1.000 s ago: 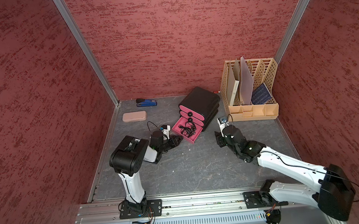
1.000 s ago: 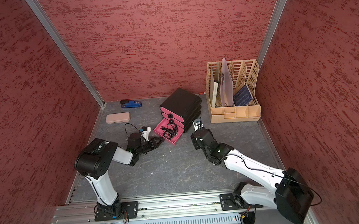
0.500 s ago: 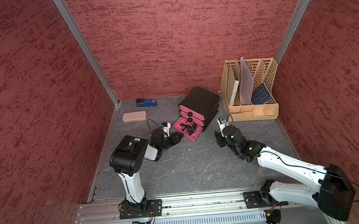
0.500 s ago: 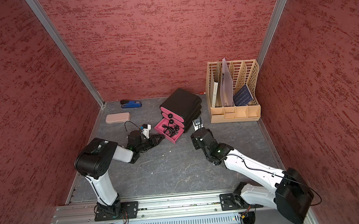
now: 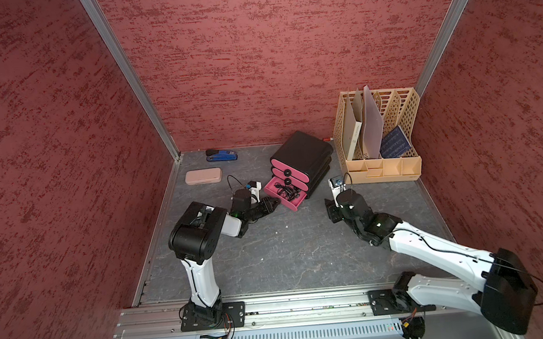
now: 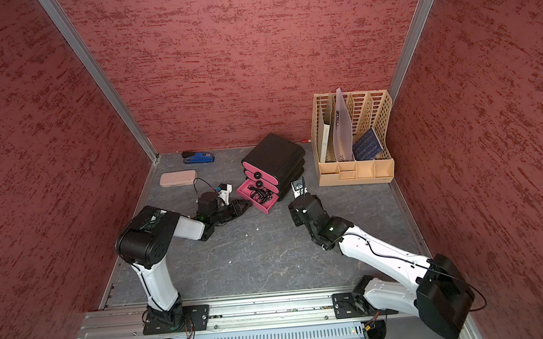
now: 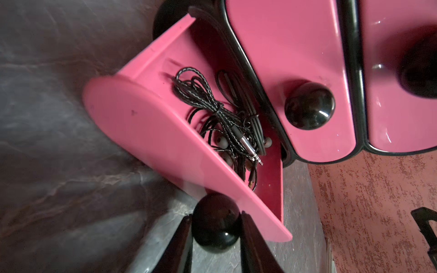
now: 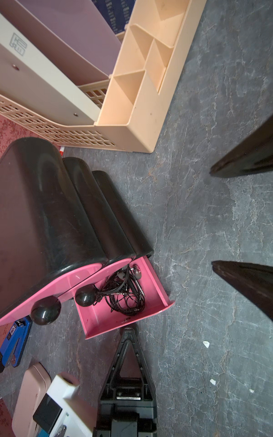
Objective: Place the wired earphones into the drawer by color
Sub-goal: Close the drawer in the storage box.
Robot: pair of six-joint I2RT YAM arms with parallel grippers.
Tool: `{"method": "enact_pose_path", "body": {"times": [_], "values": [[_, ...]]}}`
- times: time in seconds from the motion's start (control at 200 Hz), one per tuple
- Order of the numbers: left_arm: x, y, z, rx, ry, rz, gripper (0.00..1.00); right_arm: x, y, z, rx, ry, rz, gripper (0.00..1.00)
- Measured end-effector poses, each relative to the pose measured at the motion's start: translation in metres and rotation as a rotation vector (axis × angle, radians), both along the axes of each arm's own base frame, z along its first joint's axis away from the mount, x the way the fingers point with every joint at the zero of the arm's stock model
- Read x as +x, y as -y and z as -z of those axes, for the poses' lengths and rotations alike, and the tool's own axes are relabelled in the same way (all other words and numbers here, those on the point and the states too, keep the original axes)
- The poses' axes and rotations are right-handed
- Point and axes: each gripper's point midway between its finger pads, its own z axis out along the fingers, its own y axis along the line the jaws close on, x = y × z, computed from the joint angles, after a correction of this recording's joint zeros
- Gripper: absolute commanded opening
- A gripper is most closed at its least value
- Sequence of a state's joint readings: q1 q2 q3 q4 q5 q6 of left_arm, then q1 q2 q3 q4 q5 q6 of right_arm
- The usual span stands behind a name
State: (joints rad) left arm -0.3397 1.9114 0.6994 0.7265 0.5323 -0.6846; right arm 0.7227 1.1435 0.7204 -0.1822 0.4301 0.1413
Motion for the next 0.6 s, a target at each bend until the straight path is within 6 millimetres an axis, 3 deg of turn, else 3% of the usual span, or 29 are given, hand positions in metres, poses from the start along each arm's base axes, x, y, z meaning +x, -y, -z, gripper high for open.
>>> {"method": "enact_pose_path", "body": {"times": [0.601], "values": [[0.030,0.026,-0.001,0.001,0.011,-0.022,0.32,0.000,0.000,-0.002,0.004,0.005,0.000,0.60]]}}
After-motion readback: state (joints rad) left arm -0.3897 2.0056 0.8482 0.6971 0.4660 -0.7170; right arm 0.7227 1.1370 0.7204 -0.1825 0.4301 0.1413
